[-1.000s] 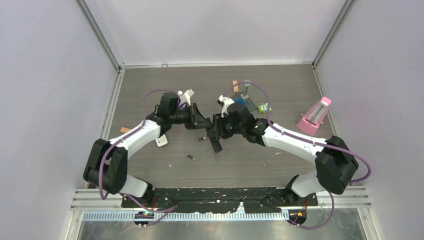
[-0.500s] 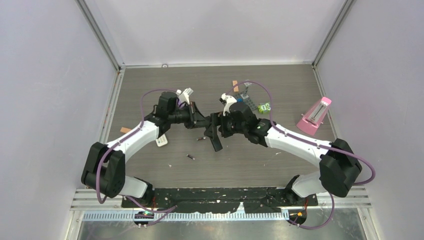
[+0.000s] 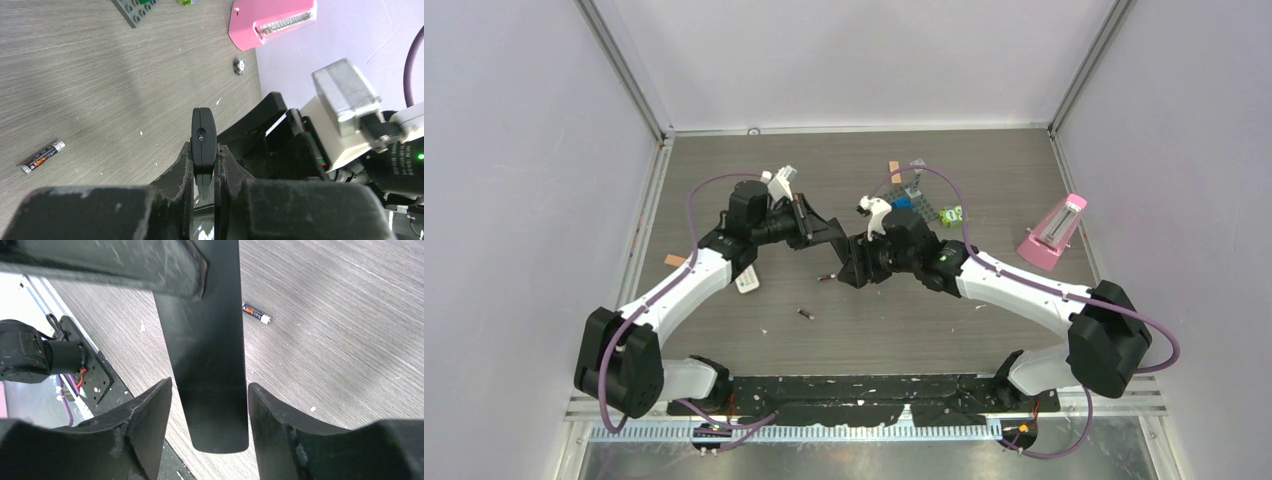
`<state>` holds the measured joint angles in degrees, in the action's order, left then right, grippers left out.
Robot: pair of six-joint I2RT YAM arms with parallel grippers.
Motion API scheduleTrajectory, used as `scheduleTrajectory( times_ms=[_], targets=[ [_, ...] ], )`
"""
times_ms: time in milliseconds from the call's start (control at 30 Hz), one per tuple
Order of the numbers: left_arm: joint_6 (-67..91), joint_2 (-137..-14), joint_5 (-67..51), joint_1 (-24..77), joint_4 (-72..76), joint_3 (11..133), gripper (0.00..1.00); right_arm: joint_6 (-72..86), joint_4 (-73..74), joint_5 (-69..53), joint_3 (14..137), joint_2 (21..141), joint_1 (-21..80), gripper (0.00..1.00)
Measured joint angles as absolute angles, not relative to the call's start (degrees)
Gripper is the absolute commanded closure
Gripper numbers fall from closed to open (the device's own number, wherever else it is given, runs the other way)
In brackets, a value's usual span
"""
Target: Load the batteries into the remote control
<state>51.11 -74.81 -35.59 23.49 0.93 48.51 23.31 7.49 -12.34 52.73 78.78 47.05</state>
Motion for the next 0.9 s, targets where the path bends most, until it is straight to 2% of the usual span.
scheduleTrajectory(
  times_ms=[67,200,233,400,767,900],
  targets=[
    [51.46,-74.00,-34.41,23.49,0.78,48.51,0.99,22.44,8.69,-12.23,52.75,78.81,47.48,0.53],
    [51.72,-72.88,-32.86,23.51,-0.27,48.51,0.77,20.71,9.61,-11.18,53.21,79.11,48.47,0.69],
    [51.75,-72.73,-32.71,23.49,-0.60,48.49,0.67,20.67,9.72,-10.59,53.36,79.11,48.80,0.71],
    [52.18,-71.42,-32.32,23.49,0.69,47.40,0.56,19.88,10.44,-9.08,53.80,79.11,49.06,0.77],
    [52.38,-69.76,-36.64,23.49,6.76,43.55,0.54,14.11,12.05,-10.59,57.17,79.11,49.06,0.74],
    [53.08,-69.76,-37.19,23.49,7.33,43.20,0.60,11.60,12.47,-11.44,57.65,79.11,49.06,0.74]
  ],
)
